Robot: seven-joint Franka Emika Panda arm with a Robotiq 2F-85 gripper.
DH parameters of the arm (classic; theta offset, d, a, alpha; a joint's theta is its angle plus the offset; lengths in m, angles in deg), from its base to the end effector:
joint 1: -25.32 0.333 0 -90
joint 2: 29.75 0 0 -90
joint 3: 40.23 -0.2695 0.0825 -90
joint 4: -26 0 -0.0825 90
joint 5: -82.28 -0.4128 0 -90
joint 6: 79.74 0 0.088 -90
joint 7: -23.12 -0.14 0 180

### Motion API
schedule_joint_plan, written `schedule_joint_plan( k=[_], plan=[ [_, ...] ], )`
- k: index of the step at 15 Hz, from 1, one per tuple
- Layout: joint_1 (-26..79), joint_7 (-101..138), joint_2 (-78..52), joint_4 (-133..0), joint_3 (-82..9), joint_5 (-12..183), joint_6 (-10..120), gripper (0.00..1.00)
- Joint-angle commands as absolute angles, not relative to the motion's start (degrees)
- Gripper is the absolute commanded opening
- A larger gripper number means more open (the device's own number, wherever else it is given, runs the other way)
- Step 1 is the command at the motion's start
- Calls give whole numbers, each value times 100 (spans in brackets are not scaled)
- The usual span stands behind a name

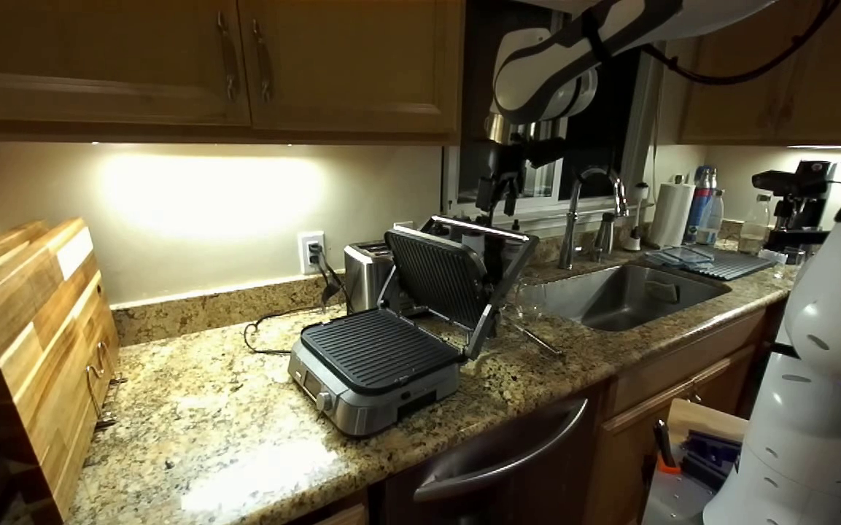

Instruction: Close the sandwich maker

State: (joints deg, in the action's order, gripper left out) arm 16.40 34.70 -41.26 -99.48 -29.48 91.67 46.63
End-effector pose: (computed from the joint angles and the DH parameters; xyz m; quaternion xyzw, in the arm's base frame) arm 0.5186 -0.1964 0.4018 0.9925 -0.0290 0.0888 0.0789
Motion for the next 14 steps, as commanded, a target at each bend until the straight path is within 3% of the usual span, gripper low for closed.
schedule_joint_plan(
  k=[1, 14],
  plan=[
    [1628, 3476, -4121, -9928, -2961, 9161, 4646, 100],
    [1591, 4138, -3173, -9034, -2803, 8557, 4787, 100]
  ],
)
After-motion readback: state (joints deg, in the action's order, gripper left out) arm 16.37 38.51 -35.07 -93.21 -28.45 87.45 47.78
